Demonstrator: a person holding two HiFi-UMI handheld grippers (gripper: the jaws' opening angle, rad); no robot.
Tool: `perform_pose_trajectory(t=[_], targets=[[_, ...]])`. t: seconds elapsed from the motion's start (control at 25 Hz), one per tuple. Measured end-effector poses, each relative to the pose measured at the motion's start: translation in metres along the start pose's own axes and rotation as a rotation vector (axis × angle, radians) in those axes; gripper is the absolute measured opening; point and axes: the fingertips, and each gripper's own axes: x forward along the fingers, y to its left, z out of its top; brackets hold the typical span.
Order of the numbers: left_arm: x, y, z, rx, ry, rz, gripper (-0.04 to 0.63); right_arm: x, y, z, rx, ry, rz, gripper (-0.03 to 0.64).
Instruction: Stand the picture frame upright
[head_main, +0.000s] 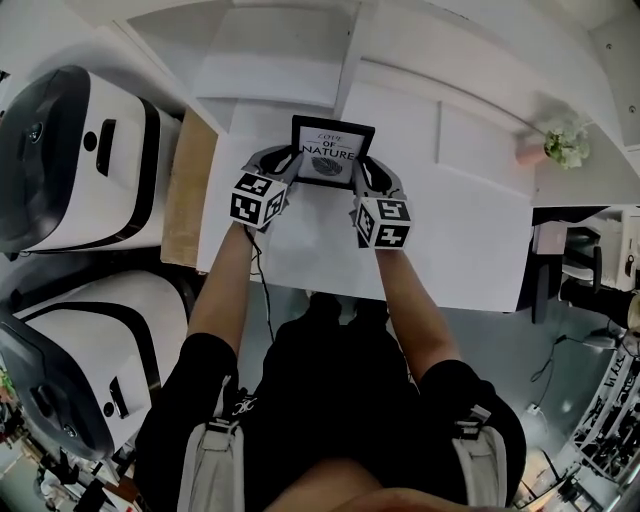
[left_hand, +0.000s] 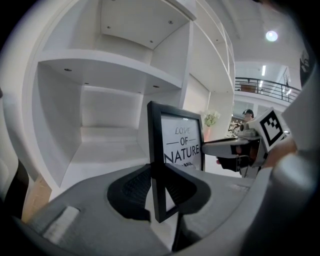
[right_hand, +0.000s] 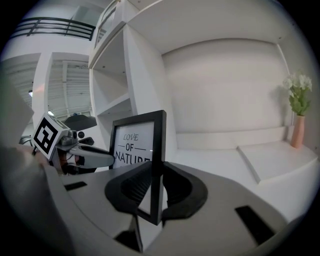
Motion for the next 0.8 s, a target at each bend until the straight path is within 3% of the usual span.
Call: perform_pose_trajectory(t=[0.48,0.8], targets=[[0.013,0.0,-0.004,0.026,-0.014,-0.022,0.091,0.005,-0.009,-0.009,-0.02,0.013,-0.007,0.072],[0.015,0.003,0.002,0.055,0.008,0.018,0.091,0.007,-0.009,-0.005,-0.024,0.02,-0.016,0.071]])
